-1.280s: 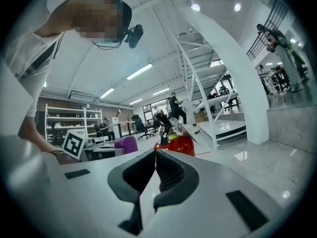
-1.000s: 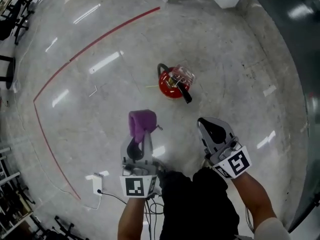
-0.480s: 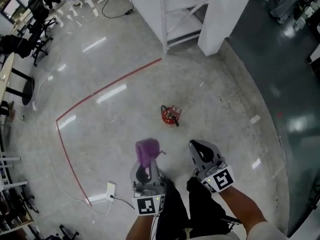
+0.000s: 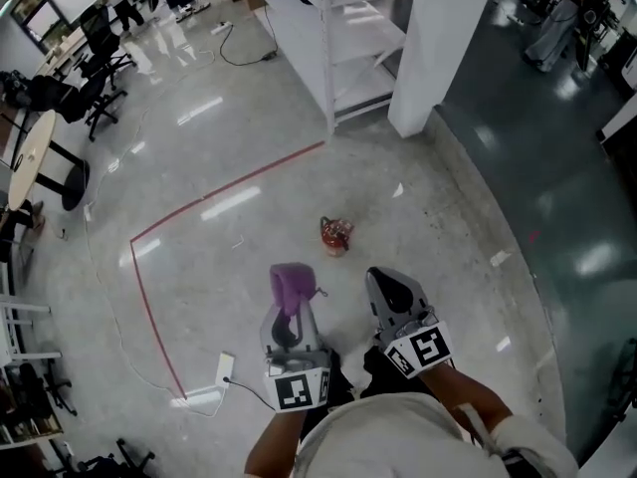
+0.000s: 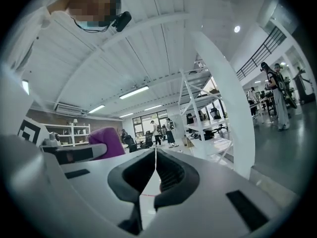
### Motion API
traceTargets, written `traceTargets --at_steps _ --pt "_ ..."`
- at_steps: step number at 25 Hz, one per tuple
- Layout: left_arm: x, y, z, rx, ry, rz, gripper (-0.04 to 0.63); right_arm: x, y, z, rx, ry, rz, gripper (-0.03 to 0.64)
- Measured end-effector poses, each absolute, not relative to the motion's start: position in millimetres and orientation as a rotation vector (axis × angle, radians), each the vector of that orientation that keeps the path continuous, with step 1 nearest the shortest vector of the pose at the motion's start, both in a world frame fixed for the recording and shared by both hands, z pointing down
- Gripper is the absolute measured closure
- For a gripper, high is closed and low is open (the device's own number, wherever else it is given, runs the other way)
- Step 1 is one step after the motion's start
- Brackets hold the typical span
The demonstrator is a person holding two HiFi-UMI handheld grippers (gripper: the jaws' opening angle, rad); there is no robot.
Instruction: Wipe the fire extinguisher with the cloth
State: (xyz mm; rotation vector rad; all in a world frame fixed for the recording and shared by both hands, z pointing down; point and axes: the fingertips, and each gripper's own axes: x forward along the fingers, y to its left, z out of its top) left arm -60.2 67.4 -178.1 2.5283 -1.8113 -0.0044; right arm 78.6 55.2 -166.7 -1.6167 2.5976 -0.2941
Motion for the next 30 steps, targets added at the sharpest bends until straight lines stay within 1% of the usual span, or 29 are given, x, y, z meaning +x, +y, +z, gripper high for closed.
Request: traceTargets --at_steps 8,20,30 --pt "-46 90 -190 2.505 -1.791 0.002 0.546 76 84 -181 -1.620 2.598 -0.280 0.597" --pt "-53 106 -179 2.474 -1.766 0.016 0.546 80 98 -192 -1.664 2.584 -0.184 0.597" --pt "-50 107 -179 2.475 -1.747 0.010 0.546 77 102 -186 -1.663 2.597 -0.204 0.601"
